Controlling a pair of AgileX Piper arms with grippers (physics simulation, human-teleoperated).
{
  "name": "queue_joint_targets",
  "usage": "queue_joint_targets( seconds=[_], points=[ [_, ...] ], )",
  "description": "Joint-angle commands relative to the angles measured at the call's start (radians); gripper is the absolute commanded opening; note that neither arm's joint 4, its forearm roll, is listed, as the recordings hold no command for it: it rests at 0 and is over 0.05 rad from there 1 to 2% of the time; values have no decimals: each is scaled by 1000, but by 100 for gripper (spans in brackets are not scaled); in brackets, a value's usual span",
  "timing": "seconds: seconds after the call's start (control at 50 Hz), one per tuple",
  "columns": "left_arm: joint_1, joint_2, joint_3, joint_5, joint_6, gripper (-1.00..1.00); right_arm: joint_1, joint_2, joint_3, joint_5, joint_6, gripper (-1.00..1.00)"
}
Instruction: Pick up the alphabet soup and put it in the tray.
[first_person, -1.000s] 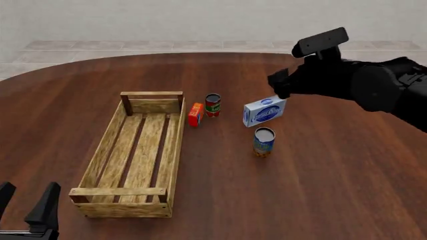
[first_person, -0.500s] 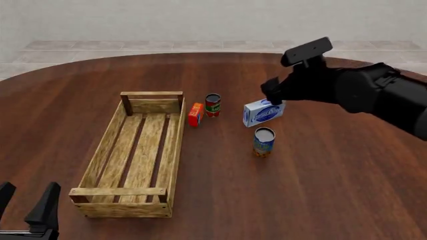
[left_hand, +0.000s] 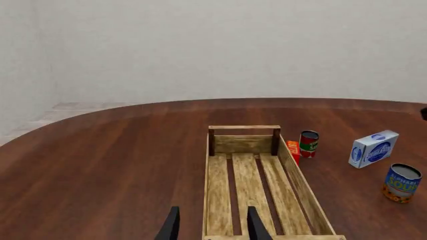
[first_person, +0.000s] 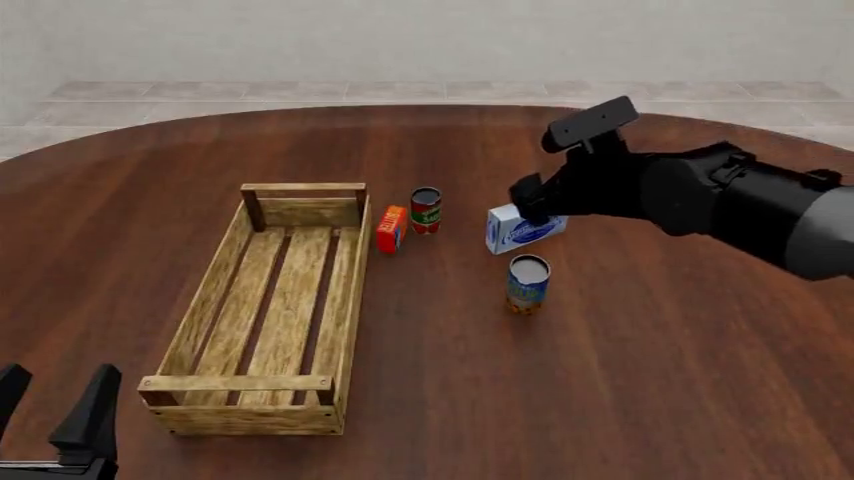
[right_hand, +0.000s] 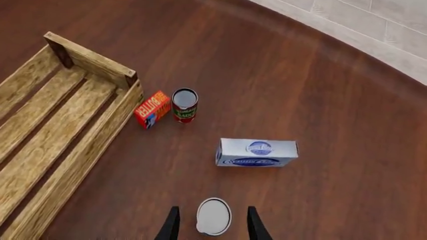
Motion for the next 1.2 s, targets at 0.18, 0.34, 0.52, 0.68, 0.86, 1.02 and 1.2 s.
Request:
queue_joint_targets(
  seconds=[0.18, 0.34, 0.52, 0.68, 0.86, 1.02, 1.2],
  points=[
    [0, 0, 0, 0, 0, 100, -3, 38, 17, -25, -2, 100],
    [0, 0, 0, 0, 0, 100, -6, 50, 29, -39, -2, 100],
    [0, 0, 0, 0, 0, 100, -11, 59, 40, -52, 4, 100],
    [0, 0, 0, 0, 0, 100, -10, 70, 50, -66, 7, 100],
    [0, 0, 0, 0, 0, 100, -12, 87, 62, -83, 8, 100],
    [0, 0, 0, 0, 0, 100, -18, 96, 63, -87, 5, 100],
    [0, 0, 0, 0, 0, 100, -20, 102, 68, -93, 8, 100]
  ],
)
